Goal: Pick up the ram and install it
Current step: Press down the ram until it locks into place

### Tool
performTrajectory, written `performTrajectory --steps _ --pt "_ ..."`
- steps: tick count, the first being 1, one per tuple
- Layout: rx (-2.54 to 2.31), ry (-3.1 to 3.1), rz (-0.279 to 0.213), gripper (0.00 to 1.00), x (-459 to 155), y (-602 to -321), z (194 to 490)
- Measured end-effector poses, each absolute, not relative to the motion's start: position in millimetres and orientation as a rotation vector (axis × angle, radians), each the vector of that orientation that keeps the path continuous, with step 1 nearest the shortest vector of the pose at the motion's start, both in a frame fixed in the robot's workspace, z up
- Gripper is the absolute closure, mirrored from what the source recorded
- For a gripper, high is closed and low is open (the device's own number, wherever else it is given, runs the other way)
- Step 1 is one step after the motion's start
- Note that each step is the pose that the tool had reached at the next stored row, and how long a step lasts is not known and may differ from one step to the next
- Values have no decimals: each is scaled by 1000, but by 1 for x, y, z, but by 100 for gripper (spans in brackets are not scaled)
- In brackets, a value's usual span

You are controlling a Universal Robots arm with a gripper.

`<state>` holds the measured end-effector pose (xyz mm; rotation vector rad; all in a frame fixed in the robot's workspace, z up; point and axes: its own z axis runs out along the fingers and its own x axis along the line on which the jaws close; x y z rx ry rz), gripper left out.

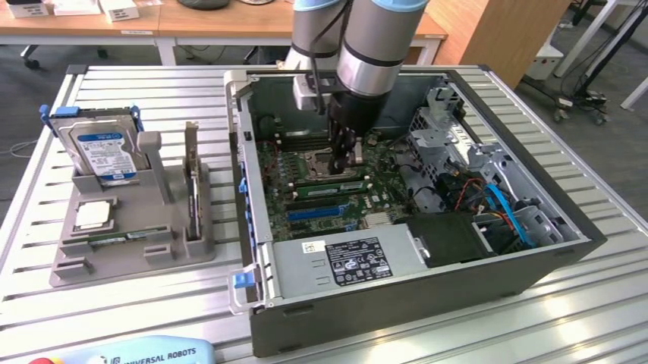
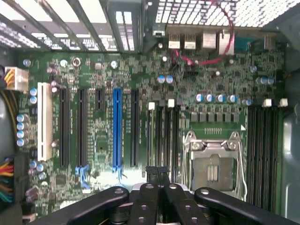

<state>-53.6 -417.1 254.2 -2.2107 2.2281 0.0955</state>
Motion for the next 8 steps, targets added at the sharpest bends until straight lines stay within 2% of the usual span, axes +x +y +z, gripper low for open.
performTrajectory --steps 8 --pt "-2211 2228 96 90 -43 -417 254"
